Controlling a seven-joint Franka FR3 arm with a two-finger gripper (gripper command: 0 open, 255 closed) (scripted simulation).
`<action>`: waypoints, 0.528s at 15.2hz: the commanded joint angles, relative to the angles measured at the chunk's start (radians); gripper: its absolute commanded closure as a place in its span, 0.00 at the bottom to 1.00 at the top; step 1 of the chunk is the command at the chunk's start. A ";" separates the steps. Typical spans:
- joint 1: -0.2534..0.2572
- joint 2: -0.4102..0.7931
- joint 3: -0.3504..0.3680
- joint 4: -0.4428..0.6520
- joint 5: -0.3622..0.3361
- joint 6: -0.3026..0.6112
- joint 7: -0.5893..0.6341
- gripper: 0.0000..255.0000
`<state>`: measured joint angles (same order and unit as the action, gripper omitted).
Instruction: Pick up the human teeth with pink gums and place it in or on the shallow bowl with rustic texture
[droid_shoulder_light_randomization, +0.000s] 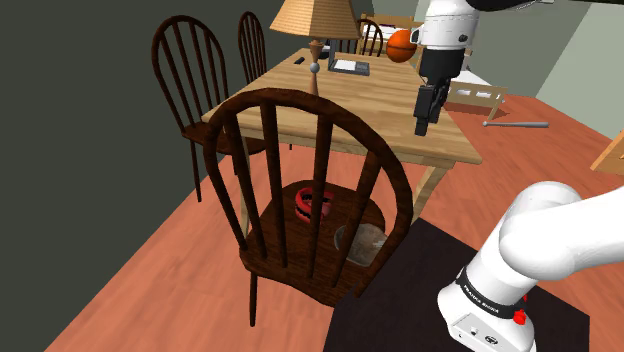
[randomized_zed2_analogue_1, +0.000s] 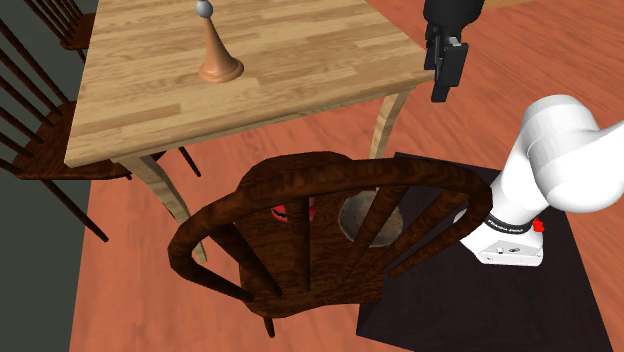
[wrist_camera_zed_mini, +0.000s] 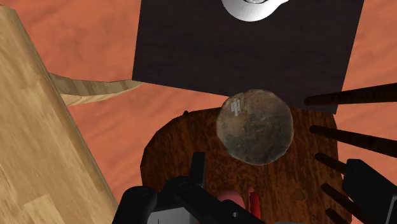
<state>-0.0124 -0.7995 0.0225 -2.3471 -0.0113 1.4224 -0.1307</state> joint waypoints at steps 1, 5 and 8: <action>0.000 0.000 0.000 0.000 0.000 0.000 0.000 0.00; 0.008 0.077 0.021 -0.059 0.015 0.139 0.018 0.00; 0.014 0.150 0.036 -0.089 0.024 0.244 0.032 0.00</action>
<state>0.0003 -0.6680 0.0546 -2.4185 0.0105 1.6268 -0.1023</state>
